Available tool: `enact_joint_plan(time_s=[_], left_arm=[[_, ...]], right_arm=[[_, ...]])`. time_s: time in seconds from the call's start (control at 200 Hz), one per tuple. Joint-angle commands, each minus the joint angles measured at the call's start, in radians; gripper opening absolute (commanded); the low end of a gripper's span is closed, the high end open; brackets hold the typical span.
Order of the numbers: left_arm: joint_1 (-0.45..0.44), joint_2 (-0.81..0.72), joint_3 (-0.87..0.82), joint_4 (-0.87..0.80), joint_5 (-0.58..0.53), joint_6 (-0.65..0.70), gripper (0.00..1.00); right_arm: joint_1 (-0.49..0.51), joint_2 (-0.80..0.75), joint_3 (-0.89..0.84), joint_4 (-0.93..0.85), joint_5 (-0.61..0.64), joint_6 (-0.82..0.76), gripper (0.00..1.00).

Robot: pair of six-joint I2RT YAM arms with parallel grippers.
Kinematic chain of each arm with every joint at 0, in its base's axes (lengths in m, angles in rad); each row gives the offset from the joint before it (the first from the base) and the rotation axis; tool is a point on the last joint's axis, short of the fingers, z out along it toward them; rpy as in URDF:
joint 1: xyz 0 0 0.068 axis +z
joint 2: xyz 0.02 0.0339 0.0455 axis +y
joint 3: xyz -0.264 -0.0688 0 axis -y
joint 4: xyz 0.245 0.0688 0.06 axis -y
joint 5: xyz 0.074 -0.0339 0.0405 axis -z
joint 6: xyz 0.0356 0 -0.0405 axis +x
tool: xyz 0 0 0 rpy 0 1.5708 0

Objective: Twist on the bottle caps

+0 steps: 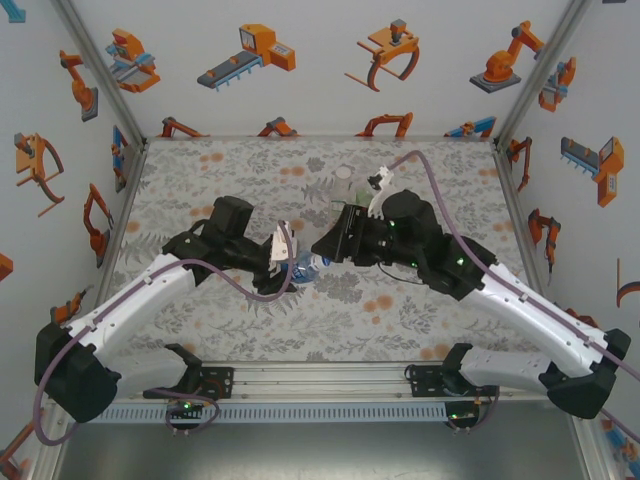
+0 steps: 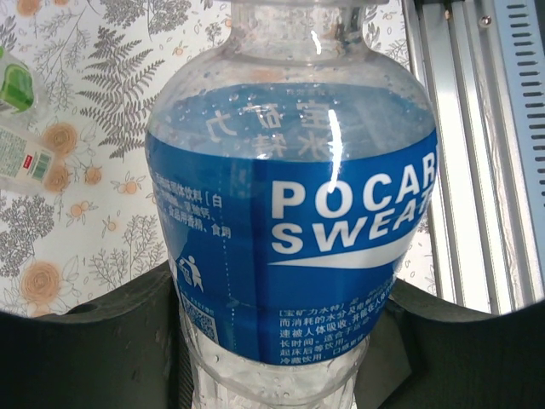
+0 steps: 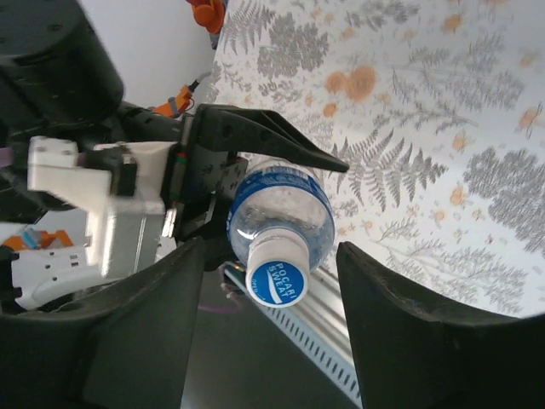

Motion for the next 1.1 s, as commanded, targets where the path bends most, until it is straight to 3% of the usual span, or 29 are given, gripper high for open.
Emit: enact_joint_plan(time_s=[0.0, 0.18, 0.27, 0.426, 0.566, 0.896, 1.096], left_arm=[[-0.002, 0.002, 0.029, 0.021, 0.061, 0.006, 0.00], [-0.003, 0.008, 0.037, -0.007, 0.075, 0.026, 0.00], [-0.003, 0.008, 0.037, -0.013, 0.088, 0.036, 0.00], [-0.003, 0.013, 0.037, -0.021, 0.109, 0.049, 0.00], [-0.003, 0.013, 0.038, -0.022, 0.118, 0.053, 0.00], [-0.002, -0.005, 0.032, -0.032, 0.142, 0.075, 0.00], [-0.003, -0.006, 0.036, -0.038, 0.146, 0.079, 0.00]], right_arm=[[0.001, -0.007, 0.075, -0.040, 0.000, -0.275, 0.61], [0.001, -0.009, 0.078, 0.002, -0.077, -0.695, 0.56], [0.002, -0.039, 0.037, 0.058, -0.209, -0.909, 0.55], [0.002, -0.030, 0.057, -0.028, -0.423, -1.187, 0.53], [0.006, -0.039, 0.035, -0.074, -0.515, -1.401, 0.54], [0.032, 0.008, 0.040, -0.088, -0.442, -1.441, 0.49], [0.041, 0.020, 0.043, -0.089, -0.440, -1.441, 0.41]])
